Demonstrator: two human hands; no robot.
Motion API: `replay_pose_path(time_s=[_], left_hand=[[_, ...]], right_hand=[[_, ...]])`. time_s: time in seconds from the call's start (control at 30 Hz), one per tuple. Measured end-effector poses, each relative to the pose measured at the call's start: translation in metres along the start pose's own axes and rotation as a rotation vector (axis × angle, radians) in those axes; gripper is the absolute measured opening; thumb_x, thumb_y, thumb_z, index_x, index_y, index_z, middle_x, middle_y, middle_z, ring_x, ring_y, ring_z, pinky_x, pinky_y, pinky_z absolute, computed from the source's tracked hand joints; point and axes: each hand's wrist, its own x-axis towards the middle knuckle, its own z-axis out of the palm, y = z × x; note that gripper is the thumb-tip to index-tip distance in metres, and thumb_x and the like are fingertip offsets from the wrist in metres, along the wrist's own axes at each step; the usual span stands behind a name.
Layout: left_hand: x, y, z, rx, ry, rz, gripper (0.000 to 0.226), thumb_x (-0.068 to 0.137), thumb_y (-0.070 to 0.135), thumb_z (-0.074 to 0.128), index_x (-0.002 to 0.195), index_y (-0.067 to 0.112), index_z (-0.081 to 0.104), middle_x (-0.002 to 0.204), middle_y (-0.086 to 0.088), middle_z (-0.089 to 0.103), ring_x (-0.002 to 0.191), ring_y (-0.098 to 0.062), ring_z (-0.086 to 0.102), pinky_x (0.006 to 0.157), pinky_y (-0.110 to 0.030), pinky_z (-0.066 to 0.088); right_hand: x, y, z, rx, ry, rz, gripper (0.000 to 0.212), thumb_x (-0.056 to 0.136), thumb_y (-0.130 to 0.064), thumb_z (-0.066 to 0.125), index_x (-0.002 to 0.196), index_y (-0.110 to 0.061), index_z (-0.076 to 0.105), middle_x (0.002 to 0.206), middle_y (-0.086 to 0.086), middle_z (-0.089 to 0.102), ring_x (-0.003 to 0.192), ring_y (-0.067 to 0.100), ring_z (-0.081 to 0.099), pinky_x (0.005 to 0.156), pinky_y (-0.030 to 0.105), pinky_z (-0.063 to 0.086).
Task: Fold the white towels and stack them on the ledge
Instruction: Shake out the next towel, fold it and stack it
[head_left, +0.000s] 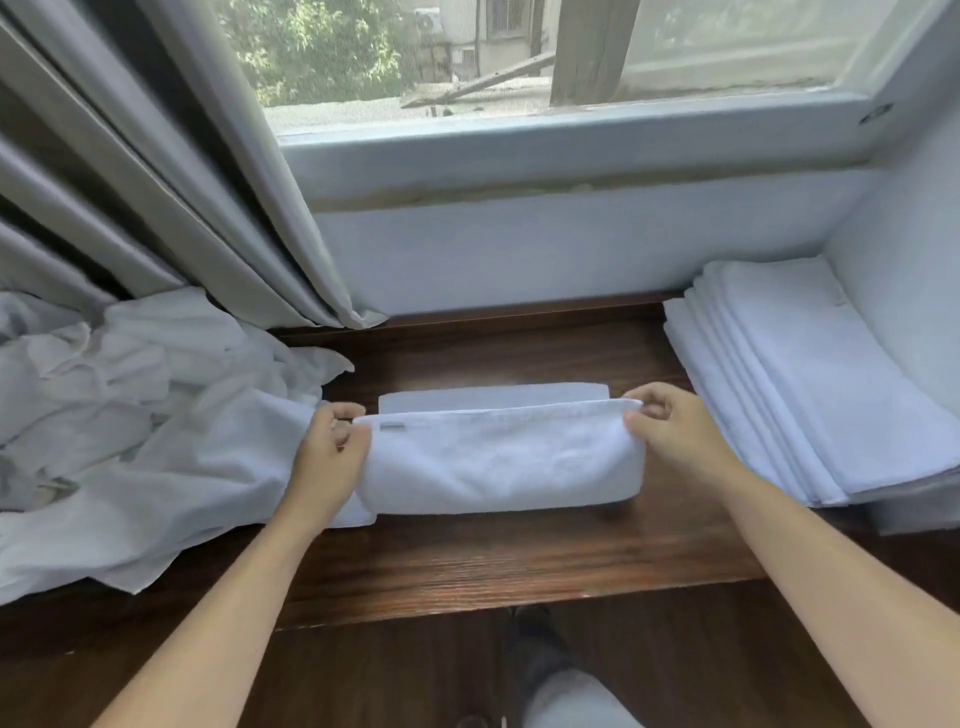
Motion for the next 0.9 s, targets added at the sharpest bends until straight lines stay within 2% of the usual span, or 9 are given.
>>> replay_pose_path(time_s=[0.13,0.27,0.33,0.4,0.47,0.6,0.73,0.83,0.9], left_hand=[[0.047,0.002,0.029,-0.016,0.094,-0.066,0.024,0.104,0.031,0.054,0.126,0.022,0.051,0.084,-0.003,0.065,0.074,-0.016,0.058,0.07,-0.032,0.046],[0.079,-0.01,0.048,-0.03,0.134,-0.176,0.039,0.101,0.038,0.058,0.134,0.02,0.047,0.093,0.001,0.066,0.093,-0.021,0.067,0.087,-0.042,0.056],[0.081,-0.013,0.053,-0.026,0.137,-0.244,0.05,0.099,0.043,0.06,0.14,0.018,0.043,0.095,0.005,0.063,0.096,-0.016,0.065,0.089,-0.039,0.053],[0.075,-0.017,0.054,0.01,0.115,-0.286,0.061,0.099,0.044,0.061,0.146,0.015,0.038,0.094,0.007,0.061,0.095,-0.011,0.061,0.087,-0.032,0.049],[0.062,-0.026,0.052,0.036,0.095,-0.314,0.066,0.098,0.045,0.062,0.149,0.014,0.036,0.097,0.003,0.063,0.101,-0.014,0.061,0.089,-0.032,0.048],[0.029,-0.051,0.056,0.103,0.047,-0.337,0.05,0.096,0.053,0.054,0.127,0.014,0.052,0.105,-0.004,0.068,0.096,-0.017,0.065,0.071,-0.028,0.049],[0.014,-0.047,0.066,0.24,0.132,-0.225,0.032,0.107,0.032,0.045,0.131,0.01,0.05,0.112,-0.002,0.062,0.099,-0.019,0.059,0.068,-0.022,0.042],[0.017,-0.046,0.07,0.335,0.199,-0.199,0.027,0.109,0.035,0.041,0.126,0.015,0.044,0.103,-0.006,0.065,0.093,-0.026,0.064,0.071,-0.036,0.051],[0.017,-0.044,0.074,0.393,0.197,-0.243,0.028,0.109,0.034,0.041,0.13,0.015,0.04,0.111,-0.013,0.067,0.098,-0.032,0.065,0.075,-0.041,0.053]], right_hand=[[0.055,0.004,0.018,0.02,0.033,0.095,0.016,0.093,-0.011,0.063,0.104,-0.019,0.07,0.1,0.003,0.074,0.095,0.019,0.071,0.081,0.039,0.06],[0.09,0.015,0.035,0.021,0.012,0.193,0.018,0.097,-0.016,0.064,0.115,-0.016,0.064,0.111,0.003,0.069,0.096,0.013,0.067,0.075,0.031,0.058],[0.094,0.017,0.041,0.0,0.026,0.249,0.026,0.097,-0.02,0.066,0.121,-0.011,0.06,0.111,0.004,0.065,0.091,0.01,0.062,0.071,0.028,0.054],[0.088,0.02,0.045,-0.037,0.066,0.305,0.035,0.097,-0.023,0.067,0.117,0.005,0.059,0.11,0.022,0.064,0.089,0.03,0.064,0.075,0.046,0.057],[0.074,0.027,0.048,-0.038,0.089,0.341,0.043,0.098,-0.026,0.063,0.111,0.015,0.059,0.114,0.035,0.06,0.102,0.049,0.06,0.088,0.059,0.053],[0.047,0.047,0.058,-0.139,0.017,0.312,0.046,0.098,-0.043,0.054,0.093,0.001,0.066,0.094,0.017,0.069,0.087,0.033,0.065,0.073,0.043,0.05],[0.038,0.059,0.07,-0.251,0.083,0.145,0.035,0.105,-0.034,0.049,0.093,-0.002,0.058,0.087,0.01,0.065,0.083,0.032,0.06,0.071,0.04,0.046],[0.04,0.065,0.073,-0.301,0.133,0.106,0.038,0.105,-0.04,0.046,0.088,-0.006,0.052,0.08,0.009,0.063,0.078,0.033,0.061,0.07,0.048,0.052],[0.041,0.064,0.075,-0.324,0.134,0.12,0.035,0.105,-0.043,0.046,0.095,-0.009,0.05,0.087,0.009,0.065,0.081,0.033,0.063,0.072,0.05,0.054]])
